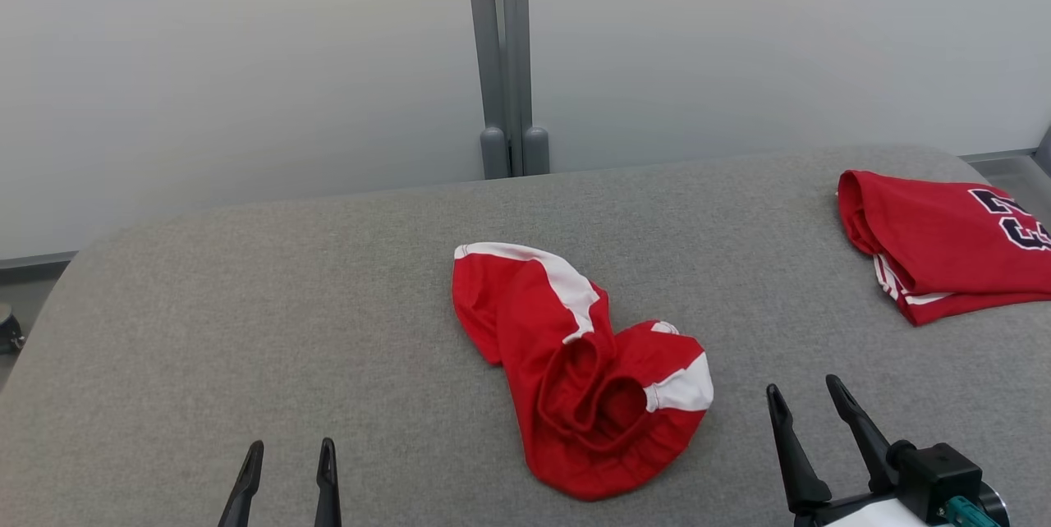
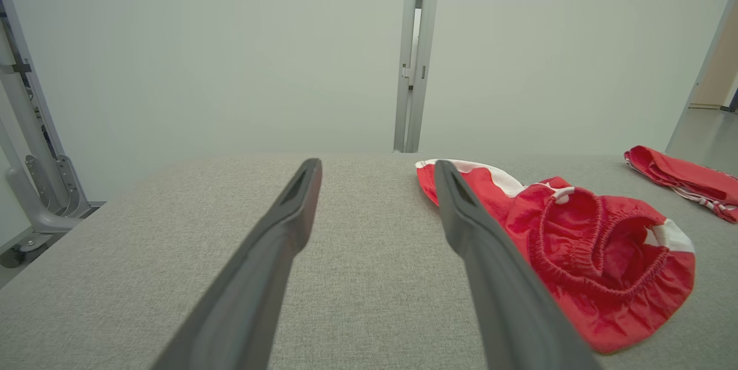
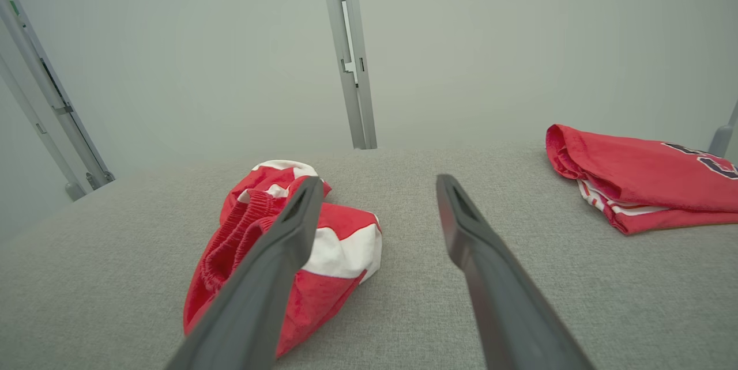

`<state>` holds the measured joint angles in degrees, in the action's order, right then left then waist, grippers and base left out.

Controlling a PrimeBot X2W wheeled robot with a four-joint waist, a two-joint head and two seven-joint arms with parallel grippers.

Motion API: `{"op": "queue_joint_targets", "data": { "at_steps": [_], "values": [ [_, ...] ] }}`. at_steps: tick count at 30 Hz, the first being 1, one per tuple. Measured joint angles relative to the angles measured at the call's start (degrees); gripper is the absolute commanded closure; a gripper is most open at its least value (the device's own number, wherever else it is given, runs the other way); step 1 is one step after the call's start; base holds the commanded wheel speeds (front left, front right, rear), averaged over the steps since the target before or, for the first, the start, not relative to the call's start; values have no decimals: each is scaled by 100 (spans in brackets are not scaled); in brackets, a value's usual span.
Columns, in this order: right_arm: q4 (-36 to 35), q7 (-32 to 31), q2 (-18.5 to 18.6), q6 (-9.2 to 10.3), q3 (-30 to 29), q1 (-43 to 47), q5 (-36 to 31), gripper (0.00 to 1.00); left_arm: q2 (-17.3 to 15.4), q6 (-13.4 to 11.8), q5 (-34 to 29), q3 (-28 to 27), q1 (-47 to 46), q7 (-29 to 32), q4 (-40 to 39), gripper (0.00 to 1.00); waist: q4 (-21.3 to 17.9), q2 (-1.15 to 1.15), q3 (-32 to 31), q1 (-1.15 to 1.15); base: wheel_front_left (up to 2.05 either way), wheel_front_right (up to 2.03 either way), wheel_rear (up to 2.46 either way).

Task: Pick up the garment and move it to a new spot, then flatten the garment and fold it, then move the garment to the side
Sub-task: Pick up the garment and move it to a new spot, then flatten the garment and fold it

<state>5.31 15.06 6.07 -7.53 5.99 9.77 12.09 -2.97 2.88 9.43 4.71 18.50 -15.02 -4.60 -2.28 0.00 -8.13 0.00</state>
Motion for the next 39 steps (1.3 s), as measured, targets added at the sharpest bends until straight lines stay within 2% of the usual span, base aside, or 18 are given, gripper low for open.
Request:
{"op": "queue_joint_targets", "data": {
  "at_steps": [39],
  "values": [
    [-53, 0, -12, 0, -15, -69, -18, 0, 8, -187, -25, 272, -29, 0, 31, 0, 135, 0, 197, 0, 0, 0, 0]
  ]
}}
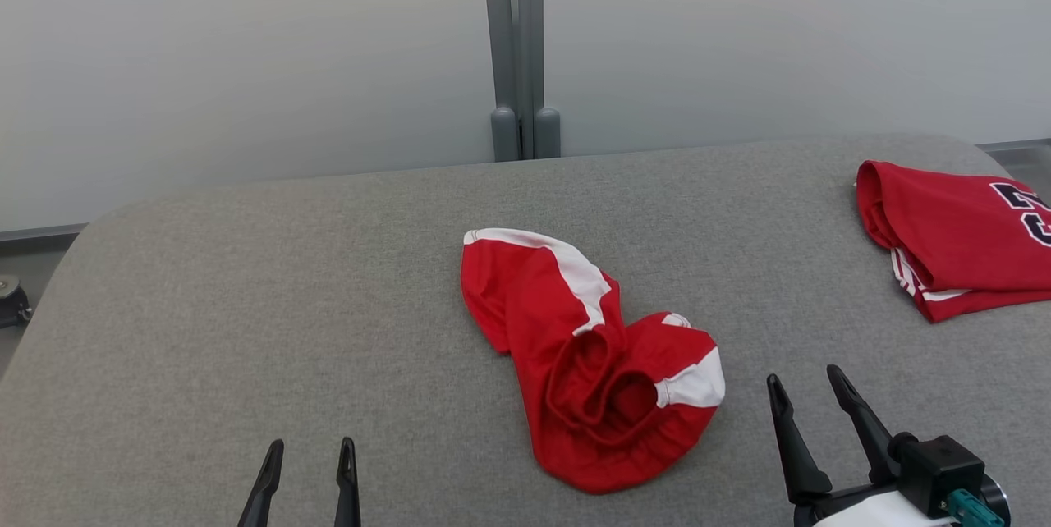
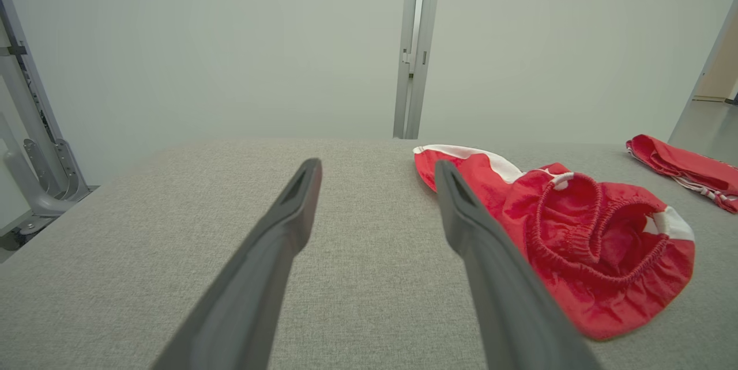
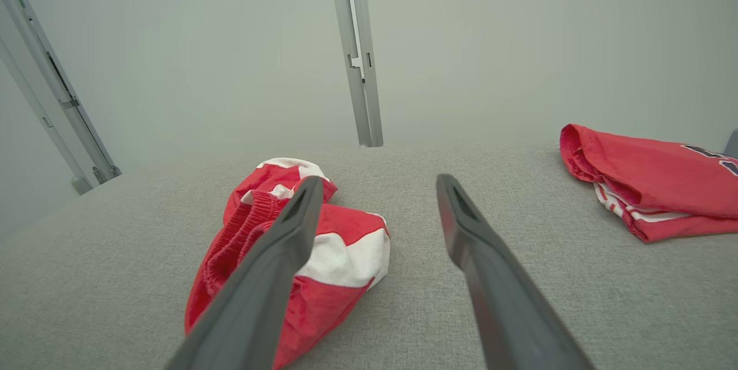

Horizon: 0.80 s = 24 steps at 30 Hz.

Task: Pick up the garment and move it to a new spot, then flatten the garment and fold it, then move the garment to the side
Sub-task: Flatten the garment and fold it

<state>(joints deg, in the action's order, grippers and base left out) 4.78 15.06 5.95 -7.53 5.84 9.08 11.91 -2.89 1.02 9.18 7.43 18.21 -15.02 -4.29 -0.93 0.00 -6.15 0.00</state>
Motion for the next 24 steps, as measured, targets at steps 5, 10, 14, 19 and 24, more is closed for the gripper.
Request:
{"op": "queue_joint_targets", "data": {
  "at_steps": [5, 10, 14, 19, 24],
  "values": [
    [-21, 0, 4, 0, -35, -1, 0, 0, 0, -3, 0, 22, -1, 0, 20, 0, 22, 0, 34, 0, 0, 0, 0],
    [-45, 0, 19, 0, -33, -1, 0, 0, 0, -10, -1, 27, -1, 0, 24, 0, 32, 0, 70, 0, 0, 0, 0],
    [-57, 0, 27, 0, -25, -6, 0, 0, 0, -11, -14, 45, -4, 0, 25, 0, 36, 0, 121, 0, 0, 0, 0],
    [-96, 0, 37, 0, 34, -25, -5, 0, 0, -14, -15, 78, -69, 0, 35, 0, 46, 0, 242, 0, 0, 0, 0],
    [-132, 0, 62, 0, 12, -84, -36, 0, 1, -57, -8, 182, -260, 0, 51, 0, 9, 0, 417, 0, 0, 0, 0]
  ]
}}
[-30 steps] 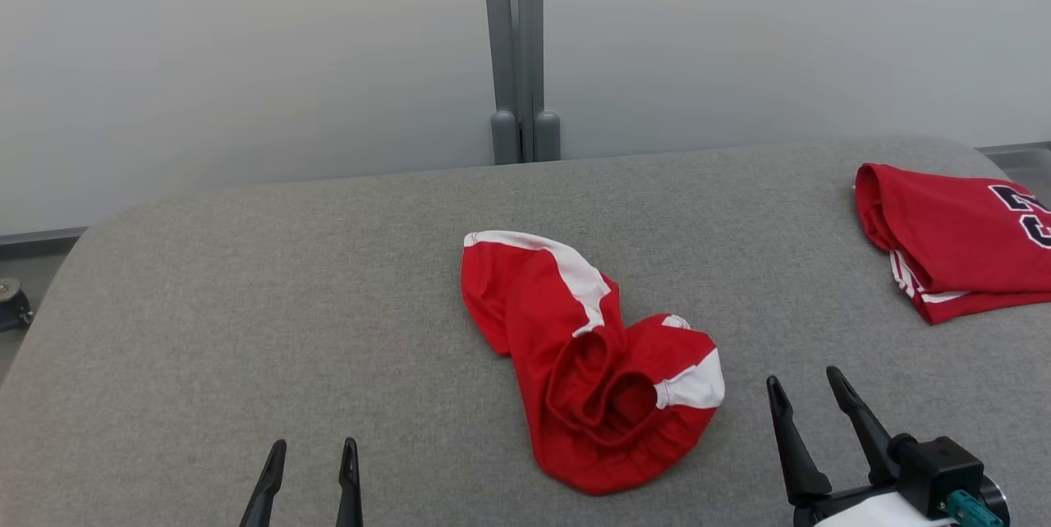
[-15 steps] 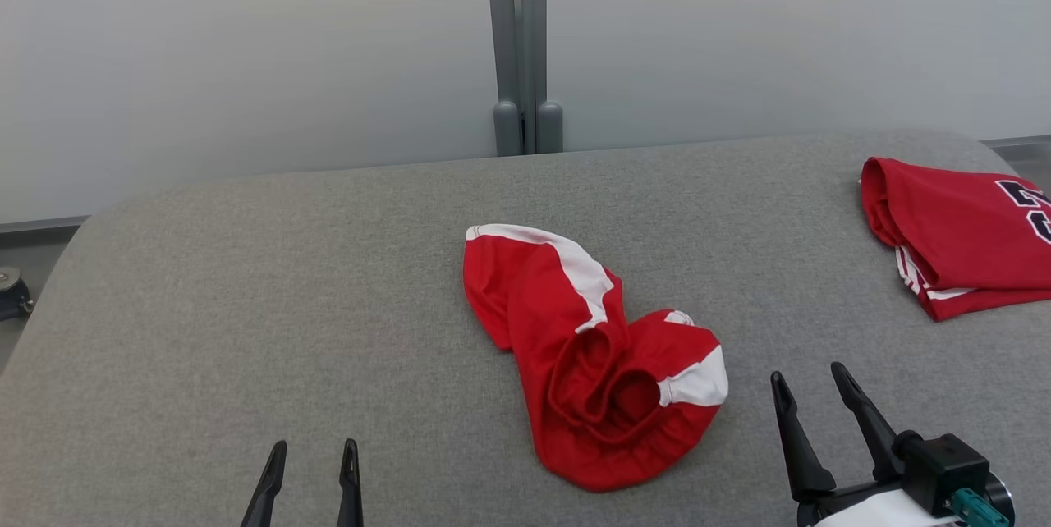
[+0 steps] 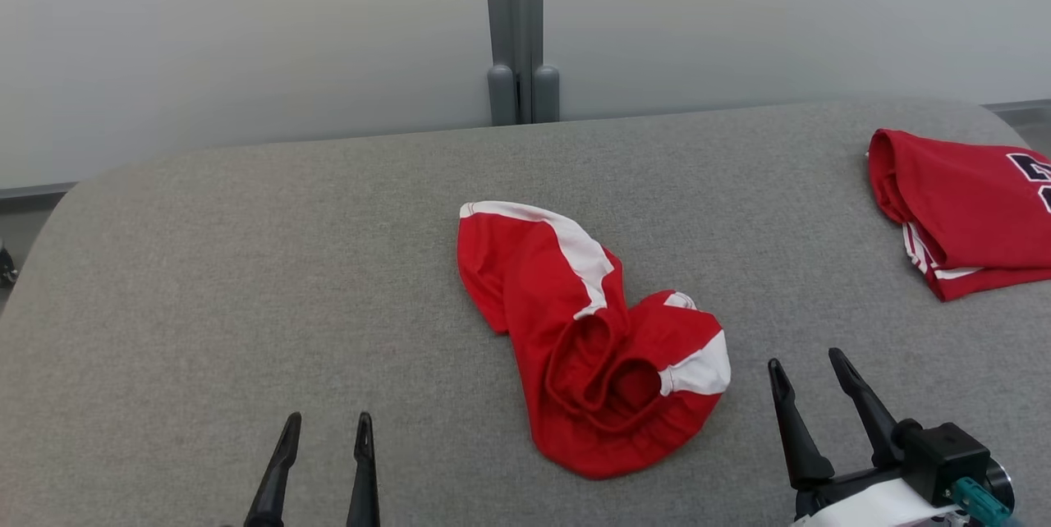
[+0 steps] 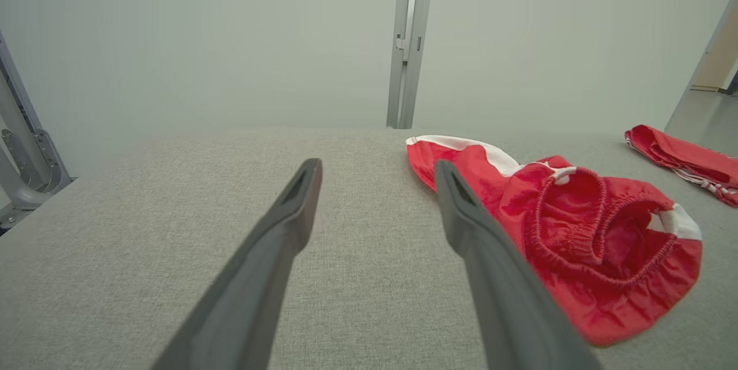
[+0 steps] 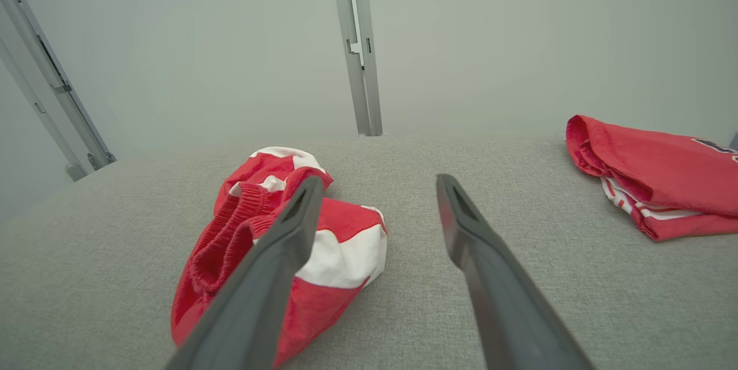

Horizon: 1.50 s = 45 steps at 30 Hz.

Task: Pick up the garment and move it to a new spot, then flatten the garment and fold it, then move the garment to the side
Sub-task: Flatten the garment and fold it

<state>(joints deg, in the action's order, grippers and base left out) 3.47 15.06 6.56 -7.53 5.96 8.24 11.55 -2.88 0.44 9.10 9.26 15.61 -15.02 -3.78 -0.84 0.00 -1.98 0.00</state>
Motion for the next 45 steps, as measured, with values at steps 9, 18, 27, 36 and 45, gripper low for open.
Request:
{"op": "queue_joint_targets", "data": {
  "at_steps": [9, 18, 27, 36, 45],
  "values": [
    [-80, 0, 138, 0, -234, -335, -9, 0, 11, 666, 1191, 1495, -716, 227, 667, 0, -259, 0, 524, 0, 0, 0, 0],
    [-119, 0, 112, 0, -282, -706, -15, 0, -174, 692, 1722, 2644, -2124, 1084, 1503, 0, -886, 0, 996, 0, 0, 0, 0],
    [-108, 0, -14, 0, -318, -772, -15, 0, -152, 692, 1769, 2775, -2685, 1025, 1914, 27, -1581, 0, 1384, 0, 0, 0, 0],
    [-73, 0, -80, 0, -341, -792, -15, 0, -244, 638, 1789, 2666, -2939, 873, 1845, 100, -1996, 0, 1557, 1, 0, 0, 0],
    [3, 0, -118, 0, -250, -797, -16, 0, -787, 688, 2416, 3363, -4564, 2142, 672, 100, -2067, 0, 1262, 1, 0, 0, 0]
  ]
}}
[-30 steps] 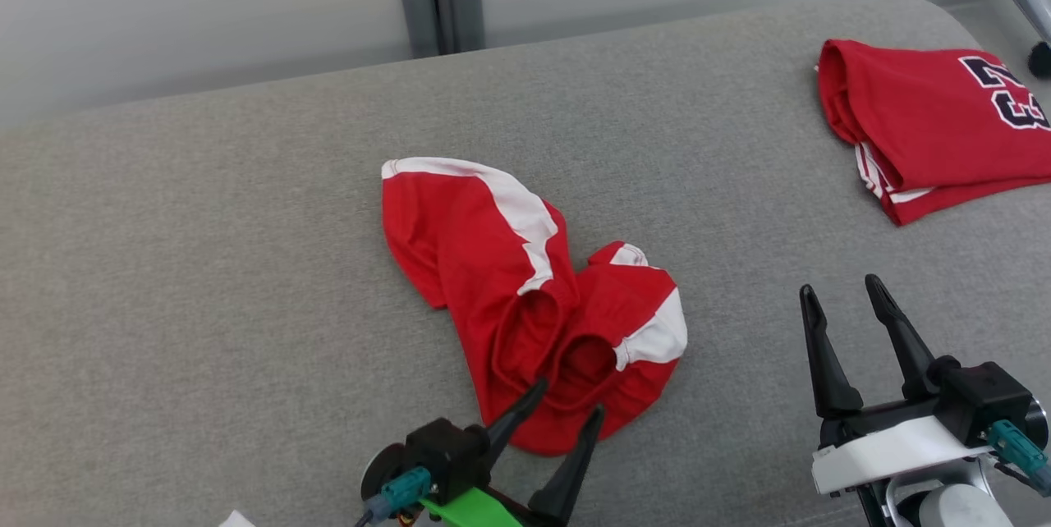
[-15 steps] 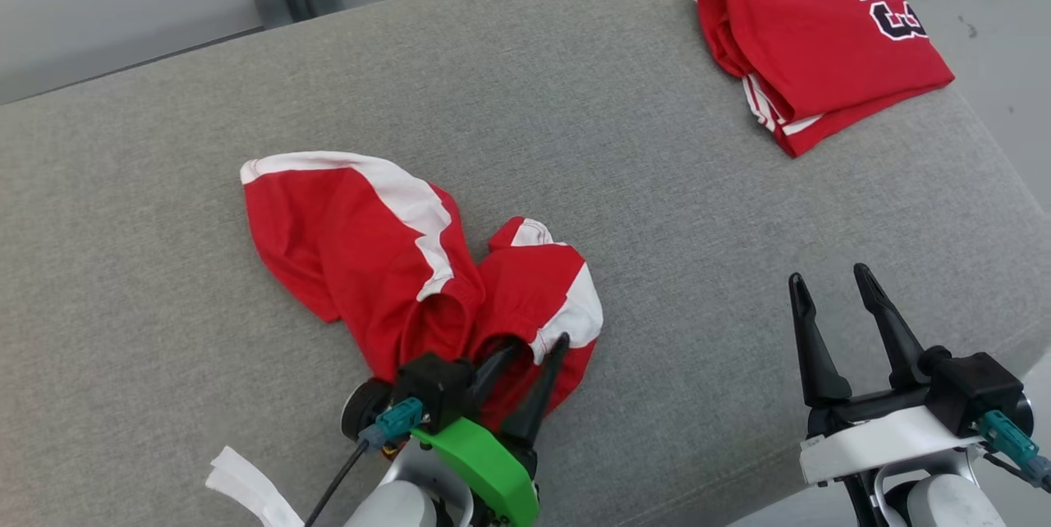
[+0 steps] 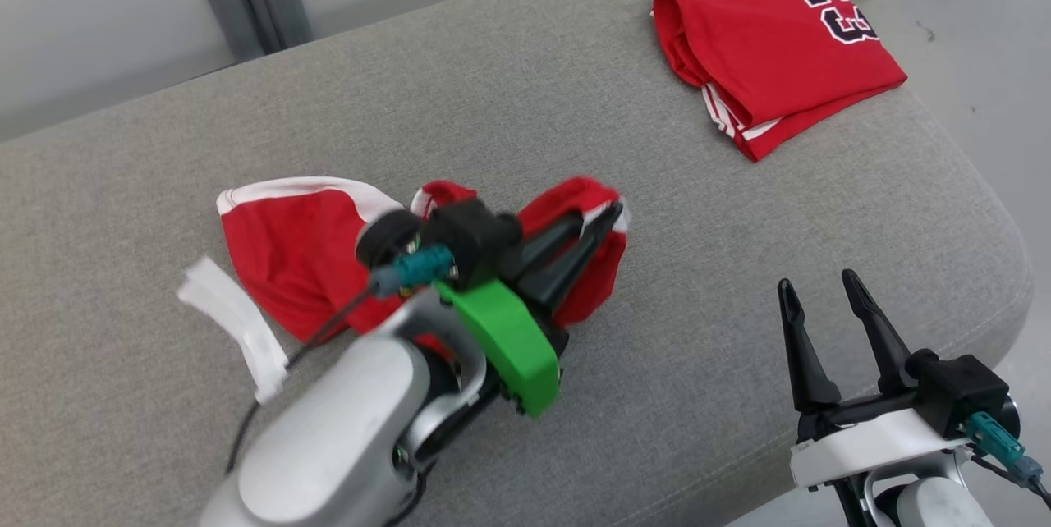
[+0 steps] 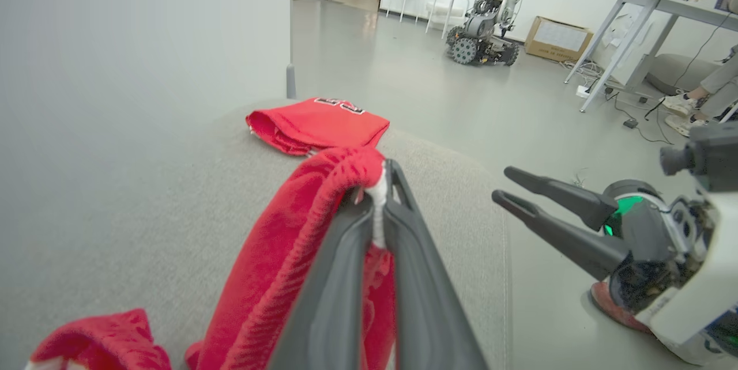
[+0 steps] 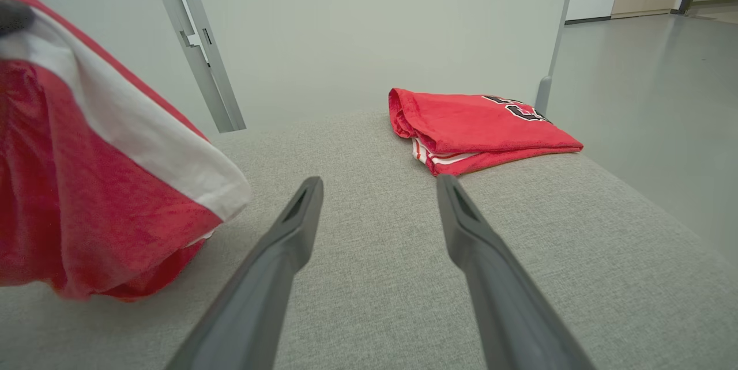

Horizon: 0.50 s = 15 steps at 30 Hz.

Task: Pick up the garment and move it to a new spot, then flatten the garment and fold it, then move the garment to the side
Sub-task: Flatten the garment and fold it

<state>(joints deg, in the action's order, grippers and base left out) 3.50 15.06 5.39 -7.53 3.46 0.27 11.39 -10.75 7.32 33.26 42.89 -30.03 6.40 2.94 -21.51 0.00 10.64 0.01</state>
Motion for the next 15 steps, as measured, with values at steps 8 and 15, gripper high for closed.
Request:
{"op": "queue_joint_targets", "data": {
  "at_steps": [8, 15],
  "values": [
    [-18, 0, 201, 0, -124, 137, -2, 0, -341, 1, 1535, -554, -1169, 816, -1073, 100, 71, 0, -323, 0, 0, 0, 0],
    [-127, 0, 309, 0, -224, 296, 21, 0, -1333, -547, 2239, -1084, 514, 1002, -1788, 100, 514, 0, -431, 0, 0, 0, 0]
  ]
}}
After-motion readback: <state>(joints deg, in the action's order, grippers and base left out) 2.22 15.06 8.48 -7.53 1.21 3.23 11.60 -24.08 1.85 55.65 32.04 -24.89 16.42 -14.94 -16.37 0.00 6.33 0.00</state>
